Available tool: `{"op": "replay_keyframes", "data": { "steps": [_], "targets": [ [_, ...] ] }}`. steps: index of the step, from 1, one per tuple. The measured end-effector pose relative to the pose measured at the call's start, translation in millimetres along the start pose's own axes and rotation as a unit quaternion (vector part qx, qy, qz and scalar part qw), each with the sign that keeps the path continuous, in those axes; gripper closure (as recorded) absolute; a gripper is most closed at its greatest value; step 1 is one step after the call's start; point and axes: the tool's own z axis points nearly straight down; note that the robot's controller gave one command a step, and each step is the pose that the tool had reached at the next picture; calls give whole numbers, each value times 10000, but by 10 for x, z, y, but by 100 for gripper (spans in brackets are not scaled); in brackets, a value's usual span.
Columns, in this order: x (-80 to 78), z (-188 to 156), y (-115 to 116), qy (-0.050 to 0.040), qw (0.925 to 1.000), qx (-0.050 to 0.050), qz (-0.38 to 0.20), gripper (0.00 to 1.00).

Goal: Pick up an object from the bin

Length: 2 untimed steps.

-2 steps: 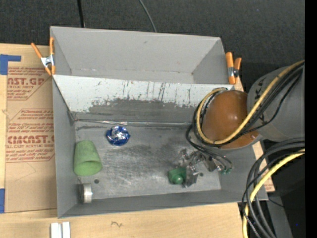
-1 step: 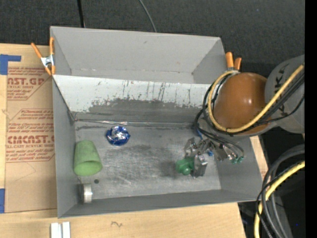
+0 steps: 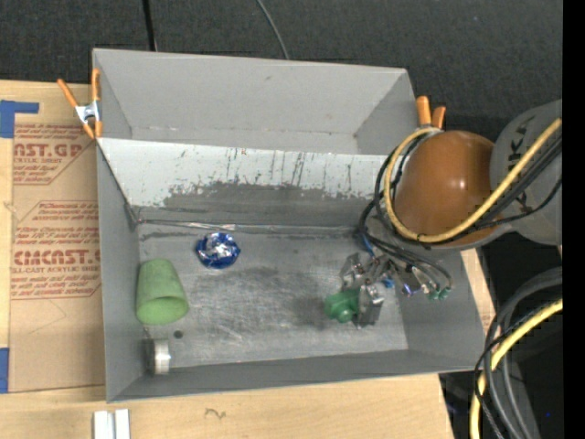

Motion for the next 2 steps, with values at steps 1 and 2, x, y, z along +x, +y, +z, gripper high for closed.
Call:
{"op": "replay_keyframes", "data": {
  "steps": [1, 2],
  "targets": [
    [-11, -182, 6, -6, 10000, 4, -2, 100],
    [-22, -410, 12, -9, 10000, 5, -5, 100]
  ]
}}
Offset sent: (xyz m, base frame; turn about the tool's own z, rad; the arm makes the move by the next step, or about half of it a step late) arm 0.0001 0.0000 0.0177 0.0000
